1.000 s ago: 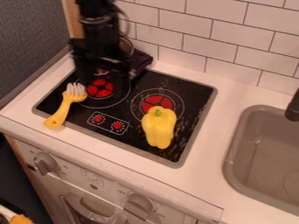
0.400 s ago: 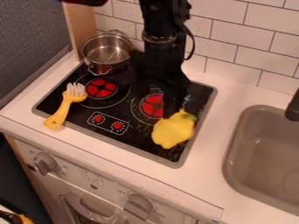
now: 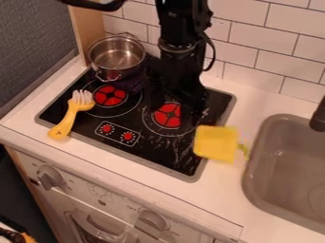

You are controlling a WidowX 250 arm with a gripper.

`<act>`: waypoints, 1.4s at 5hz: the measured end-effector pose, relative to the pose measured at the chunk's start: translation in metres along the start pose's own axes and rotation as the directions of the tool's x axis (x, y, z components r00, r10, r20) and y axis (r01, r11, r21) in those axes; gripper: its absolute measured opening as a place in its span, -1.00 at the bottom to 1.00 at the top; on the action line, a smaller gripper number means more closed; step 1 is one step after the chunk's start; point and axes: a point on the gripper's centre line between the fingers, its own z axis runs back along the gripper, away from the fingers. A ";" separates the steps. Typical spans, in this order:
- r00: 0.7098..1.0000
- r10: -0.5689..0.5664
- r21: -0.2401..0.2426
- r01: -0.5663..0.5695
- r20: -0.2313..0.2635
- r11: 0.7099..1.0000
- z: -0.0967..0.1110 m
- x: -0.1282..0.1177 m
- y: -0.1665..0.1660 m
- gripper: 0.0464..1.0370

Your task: Put the yellow bell pepper to the silver pot

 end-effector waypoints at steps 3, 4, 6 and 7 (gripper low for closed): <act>0.944 -0.319 -0.017 0.321 0.085 0.947 0.003 0.013 -0.060 0.93; 0.873 -0.474 -0.039 0.480 0.114 0.876 -0.004 0.018 -0.069 0.93; 0.677 -0.709 0.038 0.718 0.198 0.695 -0.020 0.031 -0.029 0.93; 0.617 -0.769 0.064 0.772 0.166 0.633 -0.026 0.032 -0.027 0.93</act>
